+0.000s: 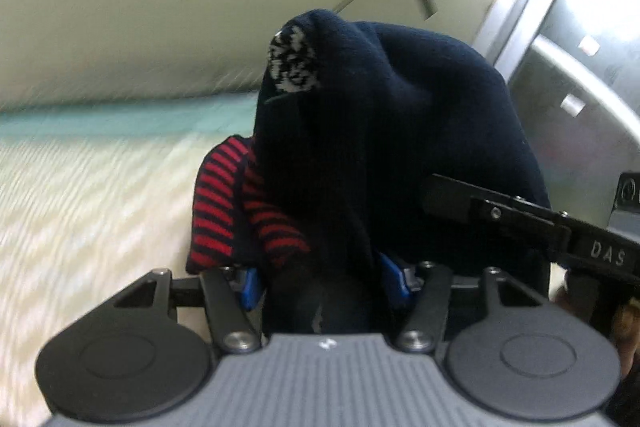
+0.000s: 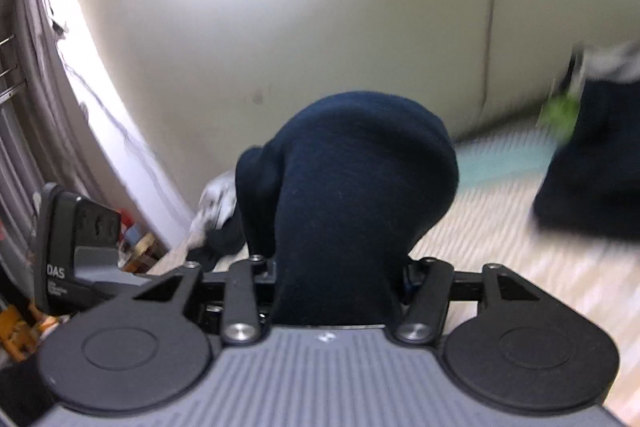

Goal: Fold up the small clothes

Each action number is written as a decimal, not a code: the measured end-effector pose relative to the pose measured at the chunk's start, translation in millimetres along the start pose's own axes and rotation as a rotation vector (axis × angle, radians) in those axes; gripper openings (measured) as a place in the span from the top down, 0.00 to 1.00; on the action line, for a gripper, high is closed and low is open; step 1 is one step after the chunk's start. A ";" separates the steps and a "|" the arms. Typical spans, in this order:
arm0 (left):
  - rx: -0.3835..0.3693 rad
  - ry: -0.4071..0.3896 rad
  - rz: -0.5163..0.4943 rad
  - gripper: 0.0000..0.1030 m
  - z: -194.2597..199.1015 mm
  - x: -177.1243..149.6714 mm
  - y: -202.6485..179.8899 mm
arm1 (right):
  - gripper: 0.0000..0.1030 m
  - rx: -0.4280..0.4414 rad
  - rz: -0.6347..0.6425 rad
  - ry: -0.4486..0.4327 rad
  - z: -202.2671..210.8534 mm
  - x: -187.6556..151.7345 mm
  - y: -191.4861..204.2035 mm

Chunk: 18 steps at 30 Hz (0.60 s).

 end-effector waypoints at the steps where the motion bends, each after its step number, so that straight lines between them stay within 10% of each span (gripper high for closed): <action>1: -0.008 -0.026 -0.027 0.47 -3.2 19.0 -14.5 | 0.48 -0.008 0.000 -0.033 11.3 14.6 -7.8; 10: -0.066 -0.115 -0.175 0.47 -78.7 154.0 -116.7 | 0.47 -0.111 -0.093 -0.250 90.0 119.1 -121.7; 15: -0.004 0.069 -0.096 0.42 -192.5 162.2 -99.5 | 0.45 -0.327 -0.252 -0.085 47.9 109.5 -214.6; 18: -0.025 0.039 -0.086 0.29 -207.4 161.2 -94.1 | 0.53 -0.357 -0.272 -0.057 29.8 92.0 -242.6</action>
Point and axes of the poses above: each gripper's, at about its wrist camera, not at the fingertips, and z roughly against the way its jaws point, y to its left, x to its top, the point moved 7 cm from there along -z, roughly the way its jaws point, and after that the axes turned 11 degrees about y, right-handed, at the moved point
